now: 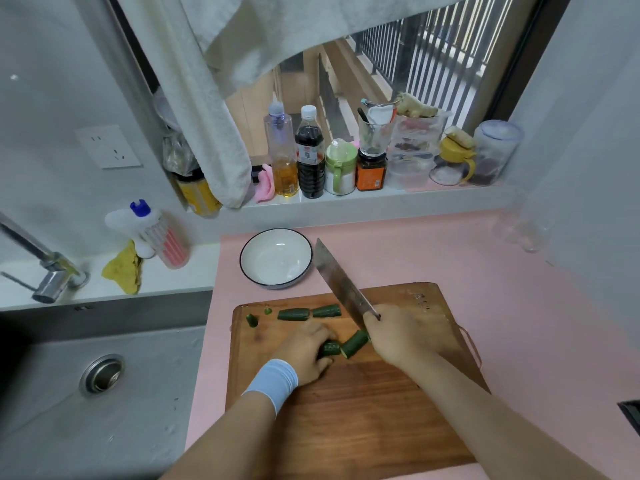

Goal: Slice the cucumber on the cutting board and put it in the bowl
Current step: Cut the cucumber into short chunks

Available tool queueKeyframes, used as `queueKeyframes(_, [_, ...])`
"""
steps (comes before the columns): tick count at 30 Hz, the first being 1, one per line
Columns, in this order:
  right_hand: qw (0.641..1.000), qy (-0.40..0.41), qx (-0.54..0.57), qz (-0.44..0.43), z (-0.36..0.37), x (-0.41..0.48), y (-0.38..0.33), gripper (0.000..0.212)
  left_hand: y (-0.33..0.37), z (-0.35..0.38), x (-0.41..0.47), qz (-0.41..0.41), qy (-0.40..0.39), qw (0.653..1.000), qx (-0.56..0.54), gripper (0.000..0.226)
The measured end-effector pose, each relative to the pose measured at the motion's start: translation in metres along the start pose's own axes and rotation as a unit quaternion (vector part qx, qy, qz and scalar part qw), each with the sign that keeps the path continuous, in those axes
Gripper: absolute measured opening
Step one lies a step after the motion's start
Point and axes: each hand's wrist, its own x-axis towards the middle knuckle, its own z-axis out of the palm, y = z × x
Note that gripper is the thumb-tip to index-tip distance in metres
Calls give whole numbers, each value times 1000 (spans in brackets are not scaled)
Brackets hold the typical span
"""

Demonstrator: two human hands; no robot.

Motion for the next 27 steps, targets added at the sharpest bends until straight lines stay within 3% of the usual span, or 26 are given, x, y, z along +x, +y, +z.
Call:
queueKeyframes(10, [994, -89, -49, -50, 16, -37, 12, 38, -3, 22, -66, 93, 103, 985, 107, 31])
queueKeyframes(19, [989, -129, -59, -47, 38, -60, 19, 37, 16, 52, -93, -47, 184, 982, 20, 24])
queueKeyframes(27, [984, -123, -109, -64, 48, -66, 22, 35, 23, 58, -95, -22, 247, 968, -28, 23])
